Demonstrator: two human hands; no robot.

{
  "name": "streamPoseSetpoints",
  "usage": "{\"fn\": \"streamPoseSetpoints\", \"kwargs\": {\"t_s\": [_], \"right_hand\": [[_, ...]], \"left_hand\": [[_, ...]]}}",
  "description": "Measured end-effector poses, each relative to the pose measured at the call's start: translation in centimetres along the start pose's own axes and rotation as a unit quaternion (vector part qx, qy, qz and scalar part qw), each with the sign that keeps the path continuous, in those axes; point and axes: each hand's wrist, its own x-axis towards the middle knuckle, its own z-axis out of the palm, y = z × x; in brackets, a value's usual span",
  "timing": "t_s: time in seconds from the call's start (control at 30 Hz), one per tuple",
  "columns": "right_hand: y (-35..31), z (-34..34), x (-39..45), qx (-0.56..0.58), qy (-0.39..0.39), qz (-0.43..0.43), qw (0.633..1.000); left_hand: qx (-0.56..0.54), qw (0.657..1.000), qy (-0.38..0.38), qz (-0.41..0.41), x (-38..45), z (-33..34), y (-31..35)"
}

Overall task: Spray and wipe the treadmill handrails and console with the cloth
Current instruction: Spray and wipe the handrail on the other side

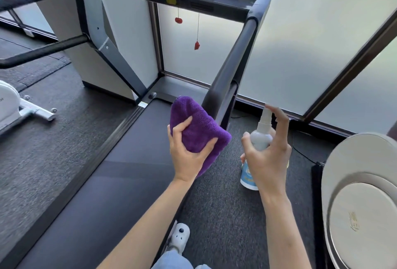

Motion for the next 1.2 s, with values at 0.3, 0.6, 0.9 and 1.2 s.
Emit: {"fn": "streamPoseSetpoints", "kwargs": {"t_s": [0.3, 0.6, 0.9, 1.2], "right_hand": [[-0.1, 0.3, 1.7, 0.004, 0.005, -0.008, 1.0], [0.1, 1.7, 5.8, 0.023, -0.001, -0.007, 1.0], [1.1, 2.9, 11.5, 0.005, 0.01, 0.003, 1.0], [3.5, 4.3, 17.1, -0.042, 0.04, 0.015, 0.998]], "left_hand": [[0.146, 0.981, -0.129, 0.016, 8.0, 2.3, 6.1], [0.153, 0.921, -0.306, -0.188, 17.0, 6.9, 7.2], [0.162, 0.917, -0.331, -0.152, 22.6, 13.6, 5.8], [0.187, 0.917, -0.33, -0.126, 29.4, 22.5, 3.5]]}}
